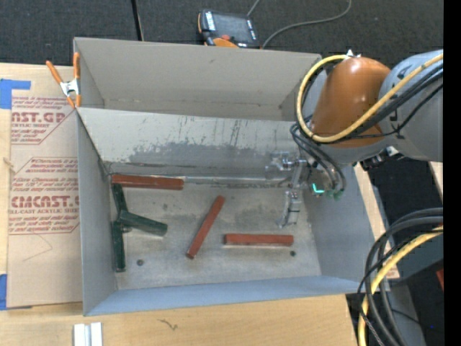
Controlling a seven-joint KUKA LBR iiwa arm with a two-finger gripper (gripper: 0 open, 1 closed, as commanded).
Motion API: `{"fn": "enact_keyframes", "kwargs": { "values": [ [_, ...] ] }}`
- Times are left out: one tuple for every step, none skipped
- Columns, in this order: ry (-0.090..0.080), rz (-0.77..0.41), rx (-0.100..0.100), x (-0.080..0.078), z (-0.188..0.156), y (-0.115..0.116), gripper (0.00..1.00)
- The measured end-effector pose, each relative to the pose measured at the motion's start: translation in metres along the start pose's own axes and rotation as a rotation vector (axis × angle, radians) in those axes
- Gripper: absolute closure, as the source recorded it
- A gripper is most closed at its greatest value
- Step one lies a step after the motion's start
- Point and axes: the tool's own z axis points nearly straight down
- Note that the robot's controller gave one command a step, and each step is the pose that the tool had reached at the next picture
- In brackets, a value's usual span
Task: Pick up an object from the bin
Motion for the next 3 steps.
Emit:
{"fn": "enact_keyframes", "kwargs": {
  "values": [
    [0.005,0.034,-0.001,0.065,0.098,-0.002,0.0],
    [-0.005,0.033,0.0,0.061,0.094,-0.002,1.0],
    [-0.015,0.071,0.0,0.07,-0.077,0.005,1.0]
  ]
}}
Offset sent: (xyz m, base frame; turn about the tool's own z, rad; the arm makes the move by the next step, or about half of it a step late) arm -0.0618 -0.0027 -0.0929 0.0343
